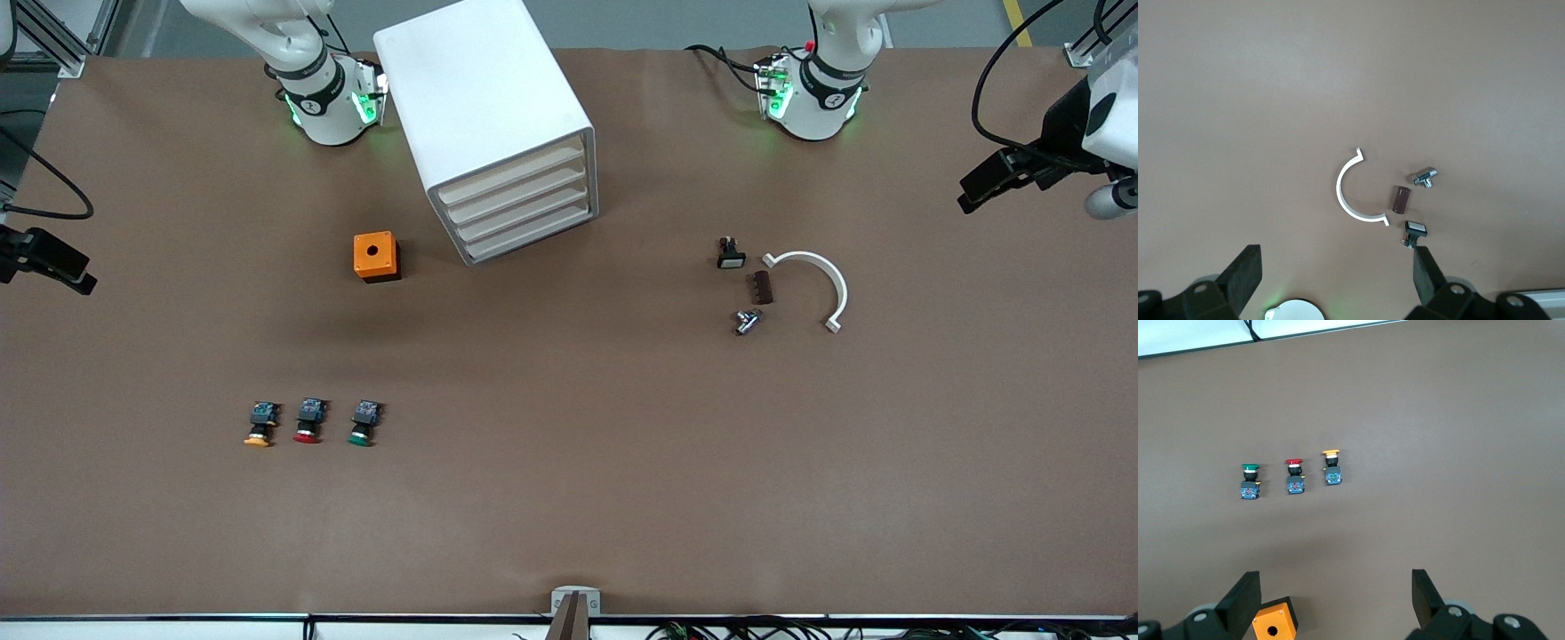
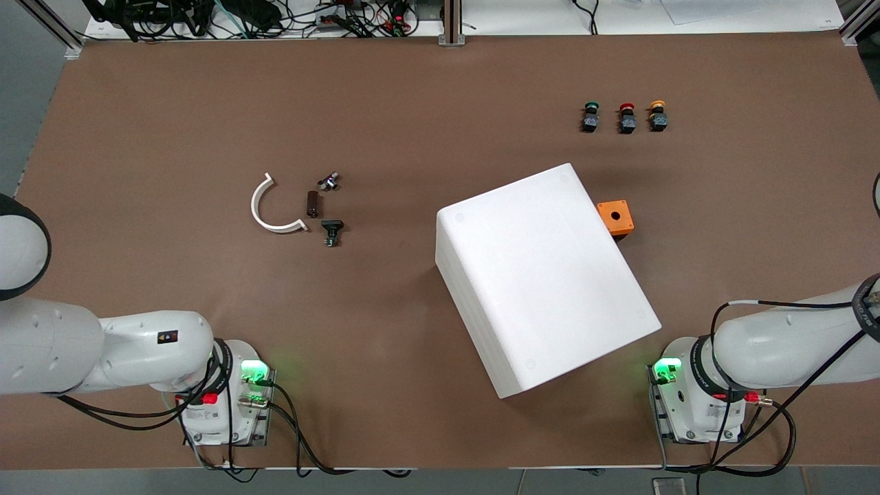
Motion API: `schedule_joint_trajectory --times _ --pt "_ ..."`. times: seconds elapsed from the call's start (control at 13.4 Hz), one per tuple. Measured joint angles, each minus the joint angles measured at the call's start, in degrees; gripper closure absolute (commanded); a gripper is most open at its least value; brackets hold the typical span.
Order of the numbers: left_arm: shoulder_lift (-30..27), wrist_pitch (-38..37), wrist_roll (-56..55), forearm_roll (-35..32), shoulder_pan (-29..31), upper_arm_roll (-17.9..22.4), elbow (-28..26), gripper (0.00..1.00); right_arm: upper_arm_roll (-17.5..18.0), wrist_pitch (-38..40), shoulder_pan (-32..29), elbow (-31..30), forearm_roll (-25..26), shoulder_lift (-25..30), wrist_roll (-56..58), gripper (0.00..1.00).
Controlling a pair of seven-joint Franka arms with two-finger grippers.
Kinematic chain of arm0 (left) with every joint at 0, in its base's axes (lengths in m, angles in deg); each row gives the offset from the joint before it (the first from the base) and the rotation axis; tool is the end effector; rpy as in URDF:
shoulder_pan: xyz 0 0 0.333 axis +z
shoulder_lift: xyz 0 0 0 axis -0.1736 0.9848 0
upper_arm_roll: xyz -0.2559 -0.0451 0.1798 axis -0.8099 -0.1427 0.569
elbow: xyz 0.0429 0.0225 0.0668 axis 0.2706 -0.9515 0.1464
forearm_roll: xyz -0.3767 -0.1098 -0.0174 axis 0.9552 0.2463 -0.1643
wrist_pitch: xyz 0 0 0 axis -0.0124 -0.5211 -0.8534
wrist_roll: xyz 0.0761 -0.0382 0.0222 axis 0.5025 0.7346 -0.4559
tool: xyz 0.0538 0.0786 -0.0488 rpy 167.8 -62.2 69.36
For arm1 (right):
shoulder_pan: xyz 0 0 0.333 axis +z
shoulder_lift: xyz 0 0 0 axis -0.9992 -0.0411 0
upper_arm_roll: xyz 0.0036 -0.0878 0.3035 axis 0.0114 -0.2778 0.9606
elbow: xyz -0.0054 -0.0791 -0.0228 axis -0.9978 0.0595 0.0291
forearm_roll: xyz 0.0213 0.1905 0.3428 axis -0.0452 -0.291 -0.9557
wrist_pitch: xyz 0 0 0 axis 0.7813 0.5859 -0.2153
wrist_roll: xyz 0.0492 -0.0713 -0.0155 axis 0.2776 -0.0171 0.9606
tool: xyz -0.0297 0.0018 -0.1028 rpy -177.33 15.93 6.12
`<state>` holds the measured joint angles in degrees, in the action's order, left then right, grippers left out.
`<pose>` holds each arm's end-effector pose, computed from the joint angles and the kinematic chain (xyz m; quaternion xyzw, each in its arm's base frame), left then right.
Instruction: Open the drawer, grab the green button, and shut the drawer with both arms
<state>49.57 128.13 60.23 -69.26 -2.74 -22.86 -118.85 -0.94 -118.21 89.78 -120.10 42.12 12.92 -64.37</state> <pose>0.5128 -0.0526 0.6432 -0.9918 -0.1255 0.0146 0.0218 0.5806 -0.0482 0.6274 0.9955 -0.0792 0.0503 0.0106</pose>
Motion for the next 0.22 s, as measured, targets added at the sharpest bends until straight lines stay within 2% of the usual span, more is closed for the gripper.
schedule_joint_trajectory --times 0.22 --pt "0.1 0.0 5.0 0.0 0.0 -0.1 0.0 0.00 -0.4 1.2 0.0 0.0 -2.3 0.0 0.0 0.00"
